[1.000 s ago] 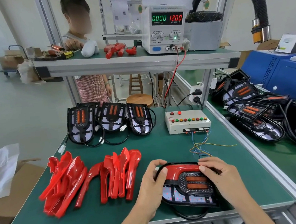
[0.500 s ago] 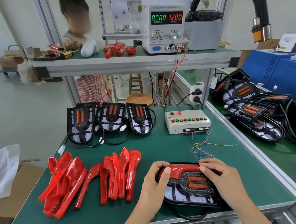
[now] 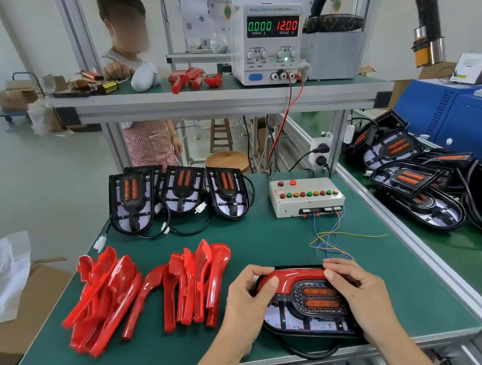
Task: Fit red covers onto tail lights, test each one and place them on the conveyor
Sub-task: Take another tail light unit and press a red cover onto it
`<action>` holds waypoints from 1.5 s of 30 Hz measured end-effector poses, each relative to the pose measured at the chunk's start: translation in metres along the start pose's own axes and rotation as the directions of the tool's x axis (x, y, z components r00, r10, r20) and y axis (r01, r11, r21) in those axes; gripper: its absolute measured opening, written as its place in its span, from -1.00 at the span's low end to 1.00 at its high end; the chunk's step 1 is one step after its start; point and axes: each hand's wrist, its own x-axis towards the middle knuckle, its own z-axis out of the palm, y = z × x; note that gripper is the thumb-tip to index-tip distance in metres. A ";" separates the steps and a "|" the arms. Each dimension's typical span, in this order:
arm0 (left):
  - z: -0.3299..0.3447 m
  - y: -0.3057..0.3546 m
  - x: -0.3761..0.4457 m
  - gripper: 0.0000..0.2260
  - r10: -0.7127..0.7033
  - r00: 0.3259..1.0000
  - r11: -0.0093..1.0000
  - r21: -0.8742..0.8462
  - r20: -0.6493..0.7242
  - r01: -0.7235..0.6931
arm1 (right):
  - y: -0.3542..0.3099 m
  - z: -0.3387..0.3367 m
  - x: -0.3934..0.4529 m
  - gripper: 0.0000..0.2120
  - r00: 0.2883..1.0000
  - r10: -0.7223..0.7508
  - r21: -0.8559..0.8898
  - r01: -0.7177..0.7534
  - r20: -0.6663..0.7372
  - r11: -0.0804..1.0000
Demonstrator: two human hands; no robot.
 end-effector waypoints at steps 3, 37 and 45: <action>0.000 -0.001 0.000 -0.81 0.012 1.000 1.000 0.009 0.000 -0.012 | -0.001 0.003 -0.001 -0.91 1.000 0.009 0.030 -0.009 -0.019 1.000; -0.004 -0.007 -0.006 -0.80 0.167 0.985 0.974 0.150 0.030 -0.170 | -0.037 0.019 -0.002 -0.82 0.925 0.356 0.153 -0.374 0.129 0.915; -0.005 -0.008 -0.003 -0.89 0.128 0.992 0.987 0.096 0.011 -0.128 | -0.038 0.018 -0.002 -0.91 0.915 0.374 0.135 -0.394 0.152 0.909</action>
